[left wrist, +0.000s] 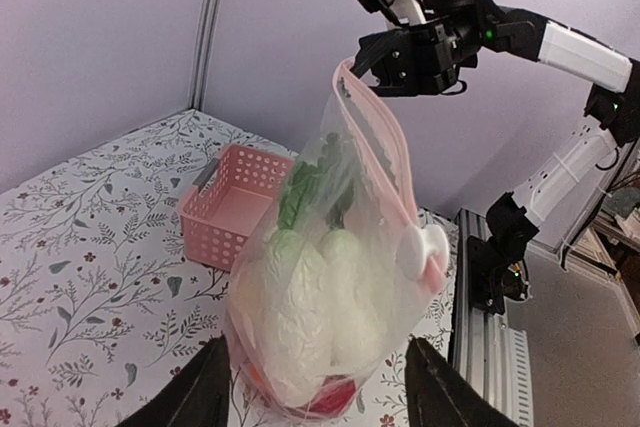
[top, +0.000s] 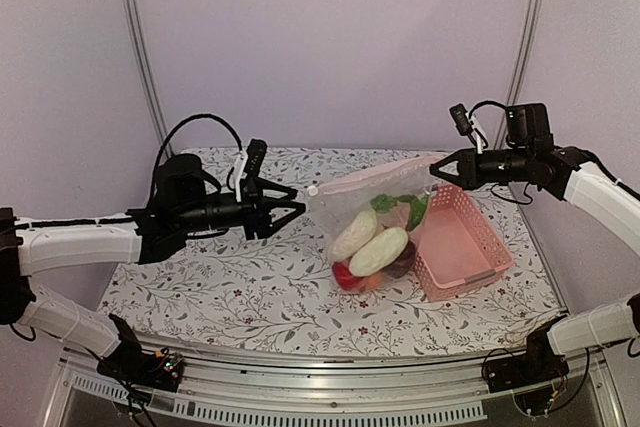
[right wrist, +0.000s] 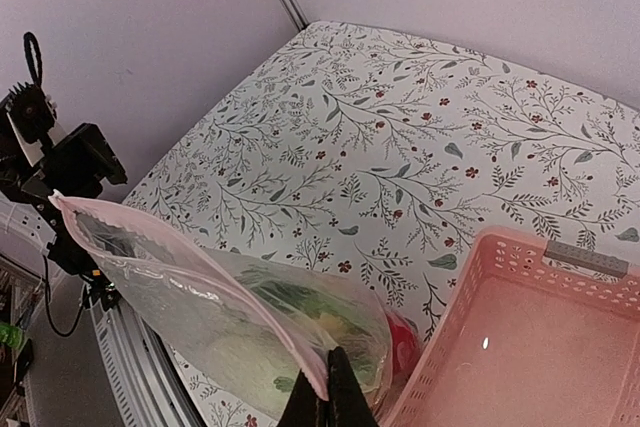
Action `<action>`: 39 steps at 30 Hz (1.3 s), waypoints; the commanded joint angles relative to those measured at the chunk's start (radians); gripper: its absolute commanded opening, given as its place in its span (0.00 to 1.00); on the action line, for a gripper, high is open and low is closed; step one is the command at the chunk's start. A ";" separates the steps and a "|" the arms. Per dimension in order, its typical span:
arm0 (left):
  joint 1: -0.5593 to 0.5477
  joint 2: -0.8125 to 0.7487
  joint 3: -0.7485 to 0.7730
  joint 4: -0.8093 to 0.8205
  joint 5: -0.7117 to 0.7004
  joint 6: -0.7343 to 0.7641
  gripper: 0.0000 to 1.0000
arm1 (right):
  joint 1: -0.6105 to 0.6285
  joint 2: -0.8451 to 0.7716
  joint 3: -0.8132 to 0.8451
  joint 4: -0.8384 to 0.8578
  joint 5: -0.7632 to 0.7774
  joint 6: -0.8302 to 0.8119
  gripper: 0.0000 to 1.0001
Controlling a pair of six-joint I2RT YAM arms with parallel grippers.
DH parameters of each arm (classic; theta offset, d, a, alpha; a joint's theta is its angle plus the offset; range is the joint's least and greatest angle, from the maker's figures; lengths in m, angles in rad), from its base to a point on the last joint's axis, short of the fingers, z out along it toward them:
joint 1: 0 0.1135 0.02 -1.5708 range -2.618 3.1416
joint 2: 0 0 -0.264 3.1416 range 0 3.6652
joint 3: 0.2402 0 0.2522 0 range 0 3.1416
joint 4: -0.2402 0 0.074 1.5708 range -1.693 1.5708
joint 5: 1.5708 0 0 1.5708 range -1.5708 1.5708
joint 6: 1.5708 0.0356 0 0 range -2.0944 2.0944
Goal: Place the food in the zip-top bag and seal the zipper
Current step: Pass from the right arm to the left
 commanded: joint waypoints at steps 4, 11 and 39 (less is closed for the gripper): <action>-0.019 0.088 0.020 0.223 0.041 -0.038 0.42 | -0.002 0.014 -0.030 0.011 -0.021 0.038 0.00; -0.033 0.058 0.007 0.173 0.034 -0.028 0.48 | -0.001 0.014 -0.031 0.015 -0.020 0.051 0.00; -0.087 0.150 0.081 0.167 0.020 0.001 0.09 | -0.002 0.019 -0.061 0.043 -0.036 0.067 0.00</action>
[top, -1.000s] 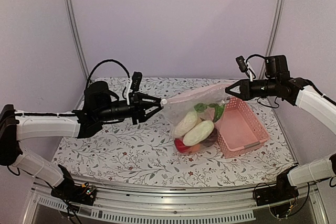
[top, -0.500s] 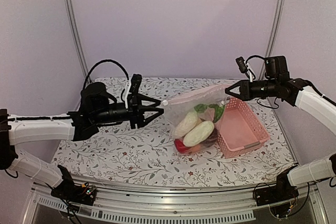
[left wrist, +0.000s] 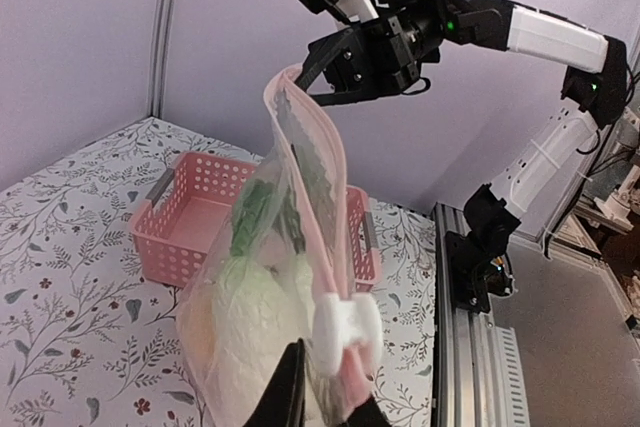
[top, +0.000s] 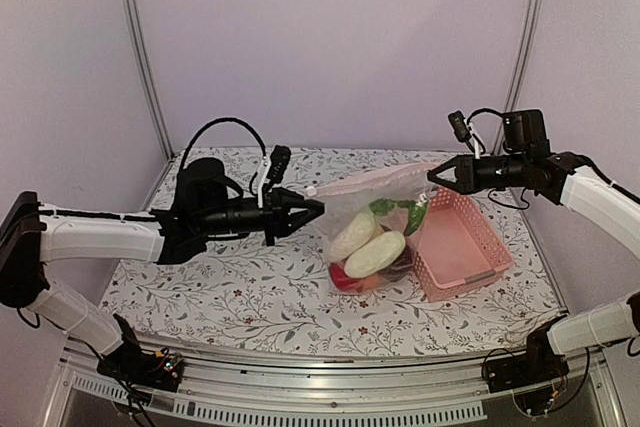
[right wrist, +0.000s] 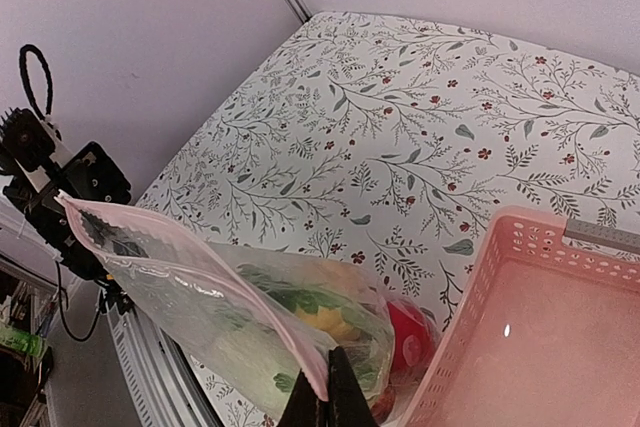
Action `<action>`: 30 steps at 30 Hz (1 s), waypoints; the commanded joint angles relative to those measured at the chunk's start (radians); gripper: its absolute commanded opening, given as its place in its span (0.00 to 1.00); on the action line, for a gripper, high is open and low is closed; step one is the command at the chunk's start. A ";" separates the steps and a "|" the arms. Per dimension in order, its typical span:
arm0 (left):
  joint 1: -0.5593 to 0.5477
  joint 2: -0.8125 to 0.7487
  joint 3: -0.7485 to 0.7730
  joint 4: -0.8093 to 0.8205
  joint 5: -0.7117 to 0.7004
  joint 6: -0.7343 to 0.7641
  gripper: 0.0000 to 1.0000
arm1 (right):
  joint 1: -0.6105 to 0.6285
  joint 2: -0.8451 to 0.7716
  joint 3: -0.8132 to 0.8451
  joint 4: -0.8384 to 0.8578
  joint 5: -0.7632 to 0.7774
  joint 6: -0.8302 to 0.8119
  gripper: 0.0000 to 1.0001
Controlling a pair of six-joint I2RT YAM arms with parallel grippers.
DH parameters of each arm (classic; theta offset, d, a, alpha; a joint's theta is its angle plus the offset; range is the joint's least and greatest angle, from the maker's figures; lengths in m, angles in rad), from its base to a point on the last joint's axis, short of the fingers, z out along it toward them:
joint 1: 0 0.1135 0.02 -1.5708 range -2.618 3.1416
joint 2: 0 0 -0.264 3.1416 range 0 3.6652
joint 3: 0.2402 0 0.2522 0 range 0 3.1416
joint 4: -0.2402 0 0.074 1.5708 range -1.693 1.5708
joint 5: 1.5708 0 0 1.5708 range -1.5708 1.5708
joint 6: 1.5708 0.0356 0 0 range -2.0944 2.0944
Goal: Place the food in the zip-top bag and seal the zipper
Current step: Pass from the right arm to the left, then hold the zipper from the zipper food storage bag.
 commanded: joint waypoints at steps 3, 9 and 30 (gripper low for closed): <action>-0.007 -0.028 0.072 -0.036 -0.005 0.030 0.02 | -0.002 0.004 -0.016 0.004 -0.004 0.000 0.00; -0.010 -0.022 0.235 -0.311 0.043 0.156 0.00 | 0.003 -0.007 0.176 -0.112 0.005 -0.069 0.30; -0.018 0.004 0.472 -0.836 0.098 0.416 0.00 | 0.494 0.321 0.581 -0.210 0.088 -0.350 0.42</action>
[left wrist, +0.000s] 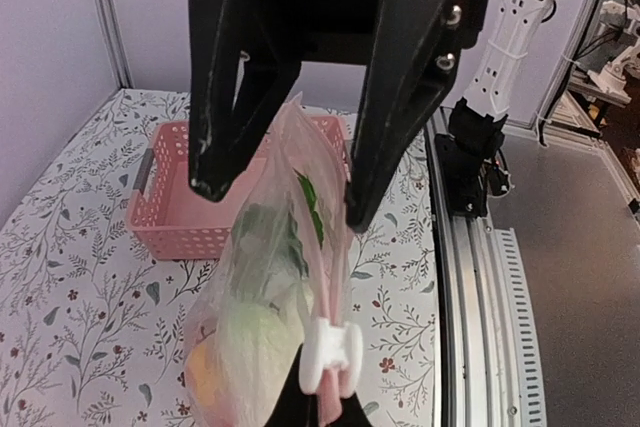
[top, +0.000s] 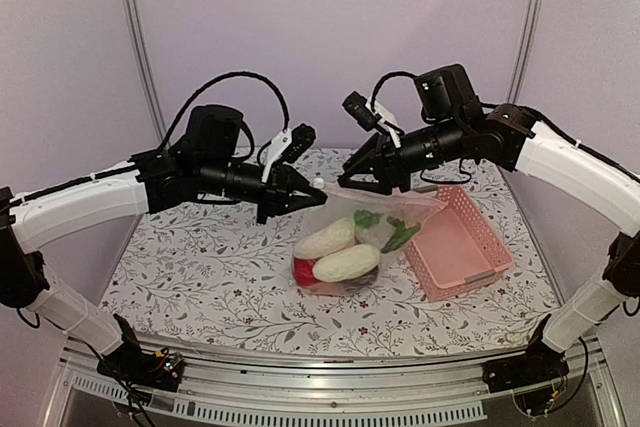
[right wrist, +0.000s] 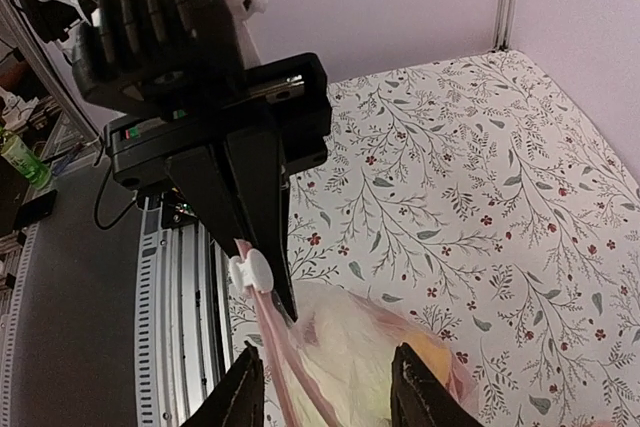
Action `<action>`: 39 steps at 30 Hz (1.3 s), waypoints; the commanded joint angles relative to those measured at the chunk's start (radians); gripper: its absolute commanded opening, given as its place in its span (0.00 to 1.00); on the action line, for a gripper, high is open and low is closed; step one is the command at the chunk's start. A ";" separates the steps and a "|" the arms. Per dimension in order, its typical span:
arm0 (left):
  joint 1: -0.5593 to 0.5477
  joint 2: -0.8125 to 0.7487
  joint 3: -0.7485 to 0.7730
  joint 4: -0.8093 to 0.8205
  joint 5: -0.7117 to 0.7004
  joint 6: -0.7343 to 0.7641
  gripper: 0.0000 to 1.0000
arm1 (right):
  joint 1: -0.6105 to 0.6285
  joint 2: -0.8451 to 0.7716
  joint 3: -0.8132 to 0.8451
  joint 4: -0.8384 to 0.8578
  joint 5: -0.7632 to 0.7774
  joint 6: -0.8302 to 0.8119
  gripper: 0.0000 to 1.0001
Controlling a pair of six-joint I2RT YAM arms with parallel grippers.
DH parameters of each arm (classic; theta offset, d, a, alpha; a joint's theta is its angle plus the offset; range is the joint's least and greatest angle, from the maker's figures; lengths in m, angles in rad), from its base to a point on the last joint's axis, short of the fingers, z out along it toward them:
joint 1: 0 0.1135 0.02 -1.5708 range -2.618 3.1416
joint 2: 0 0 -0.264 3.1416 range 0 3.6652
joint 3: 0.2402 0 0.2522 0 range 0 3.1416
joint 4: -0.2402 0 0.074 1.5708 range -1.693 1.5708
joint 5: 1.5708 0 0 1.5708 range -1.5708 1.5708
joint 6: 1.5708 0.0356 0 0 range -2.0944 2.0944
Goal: Place the food in the zip-top bag and seal the zipper
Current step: Hold the zipper from the zipper food storage bag, then hold the zipper food storage bag at the center of the board.
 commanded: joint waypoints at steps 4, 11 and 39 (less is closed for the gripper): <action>-0.014 0.007 0.036 -0.063 0.010 0.032 0.00 | 0.049 0.093 0.124 -0.021 -0.017 -0.065 0.43; -0.015 0.006 0.047 -0.074 0.008 0.030 0.00 | 0.081 0.133 0.152 -0.066 -0.065 -0.109 0.44; 0.006 -0.042 0.014 -0.035 -0.028 -0.006 0.00 | 0.096 0.170 0.200 -0.132 -0.006 -0.150 0.03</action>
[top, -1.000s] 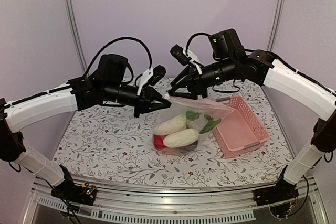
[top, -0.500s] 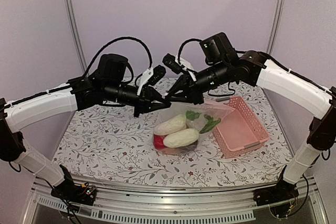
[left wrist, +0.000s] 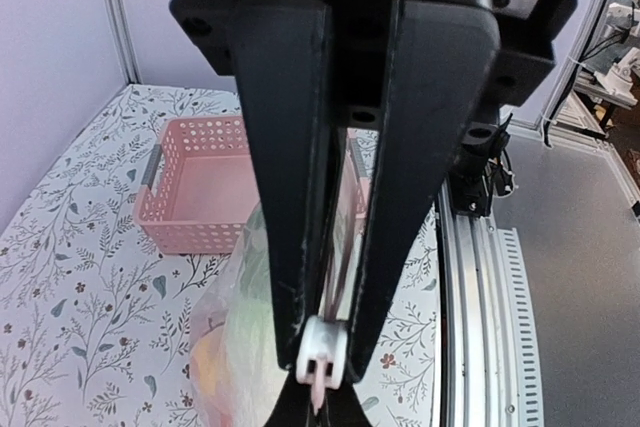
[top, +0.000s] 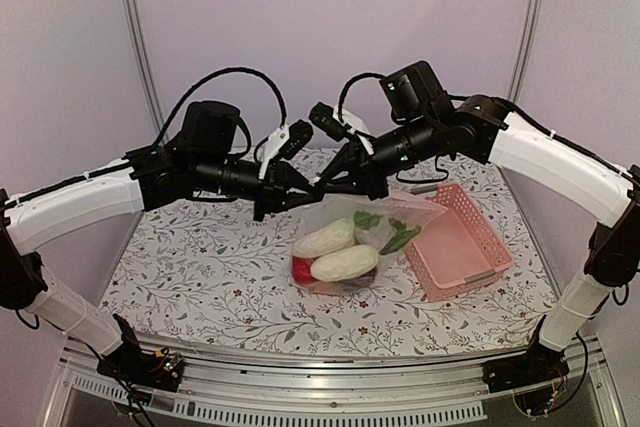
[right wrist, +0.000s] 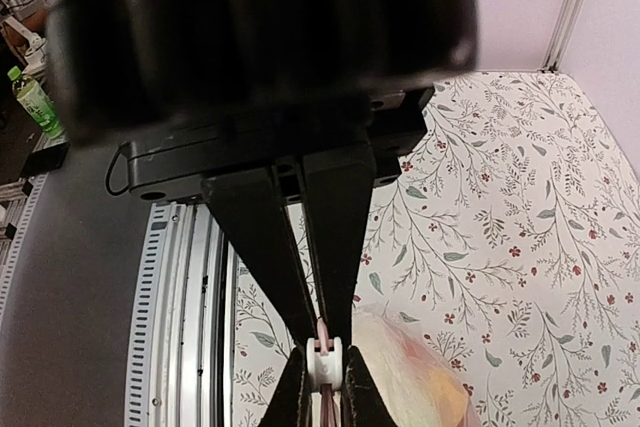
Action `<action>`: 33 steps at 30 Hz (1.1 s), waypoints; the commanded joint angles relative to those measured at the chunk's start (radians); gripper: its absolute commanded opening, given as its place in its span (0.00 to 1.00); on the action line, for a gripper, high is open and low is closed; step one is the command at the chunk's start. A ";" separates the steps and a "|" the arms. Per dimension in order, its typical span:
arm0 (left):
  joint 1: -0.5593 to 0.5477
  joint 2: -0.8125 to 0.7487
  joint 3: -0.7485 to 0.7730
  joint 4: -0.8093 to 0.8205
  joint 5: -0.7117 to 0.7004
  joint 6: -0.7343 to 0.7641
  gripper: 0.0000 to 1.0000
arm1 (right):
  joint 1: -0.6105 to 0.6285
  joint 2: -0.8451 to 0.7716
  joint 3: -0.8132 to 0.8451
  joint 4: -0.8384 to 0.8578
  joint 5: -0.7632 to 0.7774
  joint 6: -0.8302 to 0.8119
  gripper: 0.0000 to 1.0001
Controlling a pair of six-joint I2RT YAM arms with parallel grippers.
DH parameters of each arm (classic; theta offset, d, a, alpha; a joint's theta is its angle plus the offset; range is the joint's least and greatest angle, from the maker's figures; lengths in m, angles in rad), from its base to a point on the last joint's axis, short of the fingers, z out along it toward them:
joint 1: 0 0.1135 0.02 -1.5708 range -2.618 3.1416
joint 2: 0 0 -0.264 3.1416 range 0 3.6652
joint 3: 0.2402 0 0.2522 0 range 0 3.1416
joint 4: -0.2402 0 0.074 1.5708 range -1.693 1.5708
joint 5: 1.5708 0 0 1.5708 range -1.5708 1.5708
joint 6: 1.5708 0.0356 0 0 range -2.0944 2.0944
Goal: Place the food in the zip-top bag and seal the zipper
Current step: Hold the zipper food storage bag at the center of the board, then zip the zipper on the zipper food storage bag.
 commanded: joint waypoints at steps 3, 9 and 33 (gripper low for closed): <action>0.011 -0.026 -0.010 0.026 -0.003 -0.011 0.00 | 0.006 0.015 0.026 -0.026 0.015 -0.013 0.03; 0.031 -0.042 -0.027 0.040 -0.024 -0.023 0.00 | -0.026 -0.005 -0.046 -0.043 0.048 -0.006 0.00; 0.131 -0.116 -0.111 0.068 -0.018 -0.045 0.00 | -0.347 -0.564 -0.697 -0.075 0.135 0.054 0.00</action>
